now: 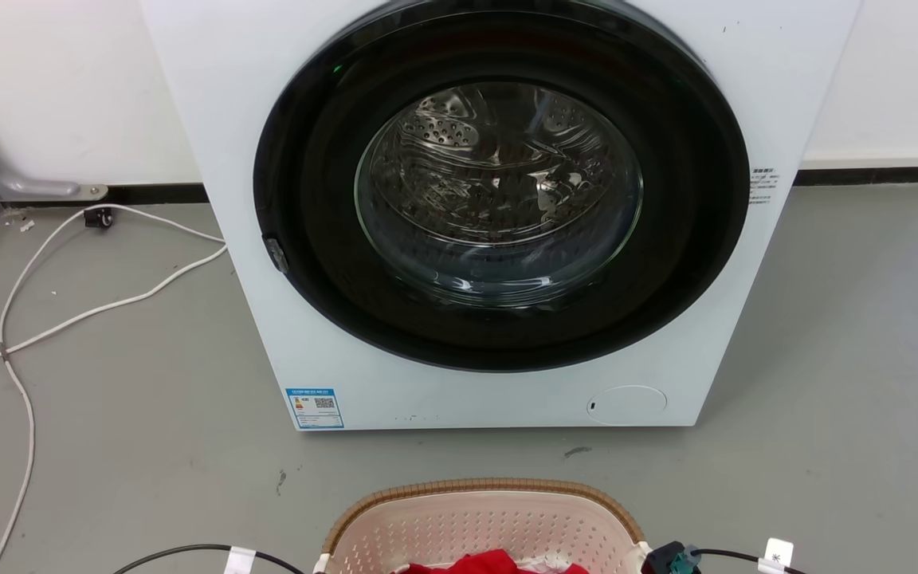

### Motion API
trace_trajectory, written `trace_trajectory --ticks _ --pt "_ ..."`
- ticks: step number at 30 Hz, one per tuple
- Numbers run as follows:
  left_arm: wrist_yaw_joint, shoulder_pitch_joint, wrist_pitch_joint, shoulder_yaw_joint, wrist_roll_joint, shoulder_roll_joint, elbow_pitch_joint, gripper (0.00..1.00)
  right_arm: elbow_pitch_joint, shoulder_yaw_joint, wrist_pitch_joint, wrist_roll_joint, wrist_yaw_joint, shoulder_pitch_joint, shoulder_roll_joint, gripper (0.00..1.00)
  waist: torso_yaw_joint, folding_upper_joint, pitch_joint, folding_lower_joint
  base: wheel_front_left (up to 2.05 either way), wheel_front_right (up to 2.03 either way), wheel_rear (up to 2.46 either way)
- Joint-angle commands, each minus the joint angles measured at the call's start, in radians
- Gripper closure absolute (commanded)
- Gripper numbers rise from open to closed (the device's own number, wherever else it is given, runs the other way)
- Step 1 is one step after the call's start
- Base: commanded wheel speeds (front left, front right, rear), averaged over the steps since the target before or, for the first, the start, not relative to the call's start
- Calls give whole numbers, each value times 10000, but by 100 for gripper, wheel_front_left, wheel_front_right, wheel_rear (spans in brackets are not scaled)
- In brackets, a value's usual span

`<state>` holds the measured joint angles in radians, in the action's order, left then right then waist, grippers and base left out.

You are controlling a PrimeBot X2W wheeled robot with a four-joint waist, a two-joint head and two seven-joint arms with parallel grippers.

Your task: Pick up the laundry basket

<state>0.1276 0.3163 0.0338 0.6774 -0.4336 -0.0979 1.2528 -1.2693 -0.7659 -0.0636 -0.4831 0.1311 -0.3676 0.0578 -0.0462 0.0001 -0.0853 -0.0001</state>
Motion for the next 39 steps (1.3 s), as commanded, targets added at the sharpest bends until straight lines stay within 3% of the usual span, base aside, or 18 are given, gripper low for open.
trace_trajectory --ticks 1,39 --pt "33 -112 -29 142 -29 -153 -23 100 -18 -73 17 -53 -7 126 158 100 -8 -1 -25 1 0 0 0" --pt "34 145 -305 1654 -1662 -403 148 100 -158 -1176 202 -1194 -7 -133 323 100 29 -1 96 1 0 0 0"
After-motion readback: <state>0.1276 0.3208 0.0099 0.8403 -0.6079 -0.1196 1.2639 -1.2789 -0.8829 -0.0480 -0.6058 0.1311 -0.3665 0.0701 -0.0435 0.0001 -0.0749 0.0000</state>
